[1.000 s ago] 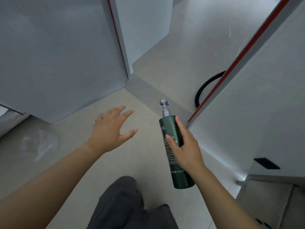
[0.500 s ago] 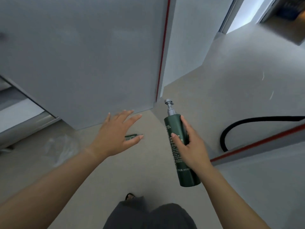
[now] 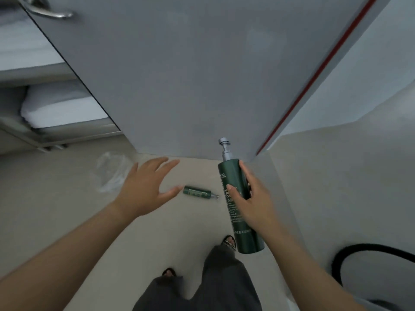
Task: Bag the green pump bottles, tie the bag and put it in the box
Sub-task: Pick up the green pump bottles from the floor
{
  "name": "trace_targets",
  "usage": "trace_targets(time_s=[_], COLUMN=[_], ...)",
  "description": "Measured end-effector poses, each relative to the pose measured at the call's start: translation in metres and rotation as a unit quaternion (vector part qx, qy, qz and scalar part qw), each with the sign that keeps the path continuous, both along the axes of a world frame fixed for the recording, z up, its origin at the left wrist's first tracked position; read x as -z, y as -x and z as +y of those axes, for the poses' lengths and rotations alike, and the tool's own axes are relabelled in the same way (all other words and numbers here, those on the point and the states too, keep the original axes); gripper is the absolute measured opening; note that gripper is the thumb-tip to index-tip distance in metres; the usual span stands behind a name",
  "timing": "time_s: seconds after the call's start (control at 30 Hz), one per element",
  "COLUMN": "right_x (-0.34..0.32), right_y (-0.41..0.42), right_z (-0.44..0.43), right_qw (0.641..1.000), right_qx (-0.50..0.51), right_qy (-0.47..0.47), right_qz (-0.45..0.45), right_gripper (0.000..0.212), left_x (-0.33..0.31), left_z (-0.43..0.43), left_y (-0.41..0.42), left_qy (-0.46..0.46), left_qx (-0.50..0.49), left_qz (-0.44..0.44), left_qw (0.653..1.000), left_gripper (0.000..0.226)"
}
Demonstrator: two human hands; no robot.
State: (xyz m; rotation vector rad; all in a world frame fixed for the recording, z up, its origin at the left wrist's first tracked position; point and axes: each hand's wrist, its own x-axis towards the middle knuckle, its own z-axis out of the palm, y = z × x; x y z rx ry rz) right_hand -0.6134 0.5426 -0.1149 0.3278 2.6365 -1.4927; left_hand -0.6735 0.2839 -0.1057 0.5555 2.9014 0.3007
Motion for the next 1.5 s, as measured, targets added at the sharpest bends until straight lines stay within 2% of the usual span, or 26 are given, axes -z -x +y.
trace_targets(time_s=[0.23,0.43,0.57,0.77,0.9,1.03,1.13,1.27,1.4,1.5], right_x=[0.049,0.151,0.271,0.49,0.632,0.728,0.765,0.783,0.786,0.789], right_y=[0.085,0.112,0.121,0.131,0.144,0.154,0.155,0.148,0.141,0.151], right_z=[0.042,0.04,0.04,0.034,0.025,0.022,0.024,0.024,0.021,0.014], right_qw=[0.997,0.997,0.997,0.993,0.989,0.987,0.987,0.985,0.984,0.986], right_qx=[-0.059,-0.043,-0.003,0.07,0.117,0.139,0.144,0.148,0.149,0.138], right_qy=[-0.027,-0.029,-0.015,0.002,0.019,0.016,0.0,-0.002,0.013,0.02], right_qz=[-0.032,-0.053,-0.072,-0.095,-0.092,-0.083,-0.075,-0.091,-0.095,-0.088], right_gripper=[0.069,0.07,0.071,0.07,0.07,0.07,0.069,0.069,0.069,0.068], left_x=[0.051,0.155,0.274,0.499,0.641,0.75,0.8,0.83,0.836,0.838], left_z=[0.038,0.057,0.066,0.074,0.063,0.053,0.049,0.043,0.032,0.026], left_y=[0.054,0.098,0.123,0.148,0.167,0.181,0.188,0.181,0.163,0.152], left_qy=[-0.01,-0.073,-0.081,-0.134,-0.109,-0.082,-0.083,-0.069,-0.056,-0.056], left_qx=[-0.05,-0.014,0.004,0.017,0.053,0.107,0.14,0.166,0.138,0.082], left_qz=[-0.05,-0.087,-0.1,-0.169,-0.146,-0.136,-0.134,-0.108,-0.091,-0.075], left_qw=[0.997,0.993,0.992,0.976,0.982,0.982,0.978,0.978,0.985,0.992], left_gripper=[0.073,0.065,0.064,0.069,0.07,0.069,0.065,0.059,0.058,0.059])
